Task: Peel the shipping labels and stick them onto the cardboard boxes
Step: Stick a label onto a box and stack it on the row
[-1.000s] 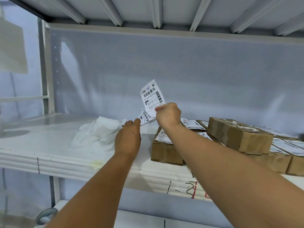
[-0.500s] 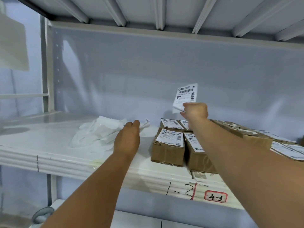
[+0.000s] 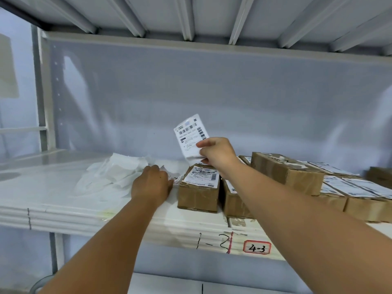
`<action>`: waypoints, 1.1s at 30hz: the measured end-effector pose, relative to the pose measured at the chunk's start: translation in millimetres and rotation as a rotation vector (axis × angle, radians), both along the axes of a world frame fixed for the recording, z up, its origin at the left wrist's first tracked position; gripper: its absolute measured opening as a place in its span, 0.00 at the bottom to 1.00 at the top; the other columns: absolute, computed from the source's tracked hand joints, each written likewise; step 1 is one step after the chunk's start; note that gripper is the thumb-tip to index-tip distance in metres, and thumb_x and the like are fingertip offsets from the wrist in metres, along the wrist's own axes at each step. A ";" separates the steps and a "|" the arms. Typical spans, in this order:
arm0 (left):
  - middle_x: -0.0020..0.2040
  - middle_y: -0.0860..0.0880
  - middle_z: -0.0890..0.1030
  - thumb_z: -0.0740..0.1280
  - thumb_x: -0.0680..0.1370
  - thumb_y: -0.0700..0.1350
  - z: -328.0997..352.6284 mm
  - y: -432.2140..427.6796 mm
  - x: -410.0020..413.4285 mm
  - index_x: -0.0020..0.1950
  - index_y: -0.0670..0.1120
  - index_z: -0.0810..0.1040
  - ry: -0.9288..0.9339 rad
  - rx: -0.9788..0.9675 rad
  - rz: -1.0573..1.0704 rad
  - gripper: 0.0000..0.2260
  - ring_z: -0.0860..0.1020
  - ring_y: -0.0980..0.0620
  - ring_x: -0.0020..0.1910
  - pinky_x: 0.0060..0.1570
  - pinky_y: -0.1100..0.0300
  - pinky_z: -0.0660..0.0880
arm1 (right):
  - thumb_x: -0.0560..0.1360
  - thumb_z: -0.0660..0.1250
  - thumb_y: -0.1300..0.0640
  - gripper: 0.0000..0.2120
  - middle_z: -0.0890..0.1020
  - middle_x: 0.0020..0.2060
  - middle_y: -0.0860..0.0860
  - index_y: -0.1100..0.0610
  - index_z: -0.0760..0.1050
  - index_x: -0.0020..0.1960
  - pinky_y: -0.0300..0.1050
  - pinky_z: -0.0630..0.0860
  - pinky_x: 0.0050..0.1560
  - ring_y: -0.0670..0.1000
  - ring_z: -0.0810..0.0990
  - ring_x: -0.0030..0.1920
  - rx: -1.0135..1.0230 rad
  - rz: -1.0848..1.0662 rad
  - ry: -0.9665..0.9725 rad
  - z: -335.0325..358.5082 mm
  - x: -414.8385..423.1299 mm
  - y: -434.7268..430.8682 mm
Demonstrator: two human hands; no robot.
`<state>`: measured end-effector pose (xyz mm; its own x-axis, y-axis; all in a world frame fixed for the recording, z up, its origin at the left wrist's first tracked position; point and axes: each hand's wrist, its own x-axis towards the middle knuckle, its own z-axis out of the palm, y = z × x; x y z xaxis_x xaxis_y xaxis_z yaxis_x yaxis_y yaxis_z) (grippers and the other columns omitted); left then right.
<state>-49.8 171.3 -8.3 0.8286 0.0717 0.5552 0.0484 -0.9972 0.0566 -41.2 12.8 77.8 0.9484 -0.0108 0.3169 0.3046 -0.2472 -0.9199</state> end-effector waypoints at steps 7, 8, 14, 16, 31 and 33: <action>0.49 0.44 0.78 0.59 0.74 0.33 3.7 -4.2 -7.9 0.53 0.42 0.77 -0.221 -0.162 -0.192 0.12 0.75 0.42 0.50 0.42 0.52 0.73 | 0.75 0.60 0.70 0.15 0.79 0.58 0.51 0.54 0.79 0.46 0.40 0.79 0.36 0.50 0.80 0.42 -0.008 0.042 -0.004 2.1 -10.1 -4.0; 0.49 0.44 0.79 0.59 0.75 0.33 5.4 -5.2 -11.1 0.53 0.41 0.78 -0.296 -0.274 -0.233 0.12 0.76 0.42 0.49 0.44 0.53 0.73 | 0.75 0.60 0.70 0.14 0.79 0.57 0.51 0.55 0.79 0.47 0.42 0.81 0.39 0.50 0.80 0.42 -0.003 0.045 -0.006 4.1 -12.6 -5.5; 0.52 0.45 0.81 0.67 0.77 0.46 42.3 -28.4 -52.9 0.63 0.45 0.74 -0.242 -1.405 -0.572 0.16 0.80 0.48 0.51 0.54 0.55 0.76 | 0.76 0.62 0.71 0.09 0.78 0.59 0.58 0.59 0.76 0.43 0.39 0.80 0.42 0.54 0.79 0.50 0.221 0.122 -0.011 10.4 -38.8 -2.7; 0.53 0.44 0.81 0.68 0.76 0.42 52.8 -38.0 -65.4 0.64 0.43 0.73 -0.161 -1.550 -0.695 0.17 0.80 0.48 0.53 0.54 0.59 0.76 | 0.77 0.62 0.70 0.10 0.78 0.56 0.59 0.59 0.76 0.41 0.38 0.79 0.40 0.54 0.79 0.47 0.315 0.162 0.024 10.5 -49.1 0.6; 0.35 0.51 0.76 0.66 0.75 0.34 66.2 -58.7 -123.6 0.40 0.47 0.78 -0.185 -1.592 -0.488 0.09 0.70 0.55 0.32 0.30 0.66 0.66 | 0.76 0.67 0.63 0.10 0.77 0.35 0.50 0.55 0.72 0.36 0.38 0.70 0.34 0.48 0.73 0.34 0.200 0.051 -0.096 26.6 -104.7 -21.0; 0.36 0.48 0.76 0.63 0.75 0.32 60.7 -48.7 -124.1 0.42 0.45 0.76 -0.179 -1.650 -0.434 0.09 0.70 0.55 0.28 0.27 0.66 0.66 | 0.76 0.67 0.63 0.11 0.78 0.36 0.50 0.55 0.72 0.36 0.40 0.72 0.37 0.50 0.74 0.36 0.289 -0.021 -0.109 29.9 -106.7 -28.0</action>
